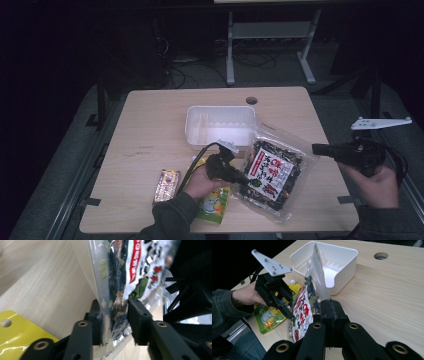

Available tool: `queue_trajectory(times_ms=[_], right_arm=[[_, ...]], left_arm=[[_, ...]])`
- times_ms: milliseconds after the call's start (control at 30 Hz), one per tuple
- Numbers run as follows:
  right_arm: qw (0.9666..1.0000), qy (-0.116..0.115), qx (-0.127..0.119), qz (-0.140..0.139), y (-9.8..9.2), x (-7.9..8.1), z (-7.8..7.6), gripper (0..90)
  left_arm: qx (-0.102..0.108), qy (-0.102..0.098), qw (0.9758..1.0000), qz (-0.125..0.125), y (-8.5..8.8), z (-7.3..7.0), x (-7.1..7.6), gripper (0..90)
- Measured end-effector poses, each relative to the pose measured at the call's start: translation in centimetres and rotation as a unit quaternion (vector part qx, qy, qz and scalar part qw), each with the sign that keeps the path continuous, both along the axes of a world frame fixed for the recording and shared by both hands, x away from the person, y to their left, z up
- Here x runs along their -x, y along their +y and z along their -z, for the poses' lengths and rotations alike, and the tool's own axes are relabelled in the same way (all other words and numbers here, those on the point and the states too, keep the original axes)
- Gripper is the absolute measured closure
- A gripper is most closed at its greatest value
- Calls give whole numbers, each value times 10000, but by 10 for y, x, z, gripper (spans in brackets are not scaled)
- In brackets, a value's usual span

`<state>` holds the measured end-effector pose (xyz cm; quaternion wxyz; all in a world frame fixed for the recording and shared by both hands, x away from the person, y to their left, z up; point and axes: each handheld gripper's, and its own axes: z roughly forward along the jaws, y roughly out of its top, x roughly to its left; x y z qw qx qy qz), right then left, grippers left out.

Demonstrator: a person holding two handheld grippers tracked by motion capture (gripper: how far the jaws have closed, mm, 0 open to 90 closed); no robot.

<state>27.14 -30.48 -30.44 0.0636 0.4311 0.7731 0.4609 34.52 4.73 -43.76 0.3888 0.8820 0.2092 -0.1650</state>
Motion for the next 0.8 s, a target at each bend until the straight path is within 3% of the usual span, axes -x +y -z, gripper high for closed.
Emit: queue_trajectory(times_ms=[200, 400, 533, 567, 633, 800], right_arm=[[10000, 14, -94, -29, -4, -7, 1, 899], [9999, -31, 93, 75, -5, -11, 0, 878], [9999, 7, 120, 76, -7, -17, 5, 802], [9999, 60, 71, 87, -9, -20, 9, 708], [9999, 97, 42, 67, -9, -21, 11, 703], [9996, 252, 86, 90, -10, -30, 24, 580]], left_arm=[[45, -342, 9994, 16, 3, -5, 7, 718], [-20, -620, 9981, 41, 2, -9, 14, 740], [0, -718, 9974, 41, 3, -9, 16, 742], [-1, -745, 9972, 40, 3, -9, 17, 743], [-11, -795, 9968, 37, 3, -10, 18, 743], [-31, -842, 9964, 23, 2, -10, 19, 742]])
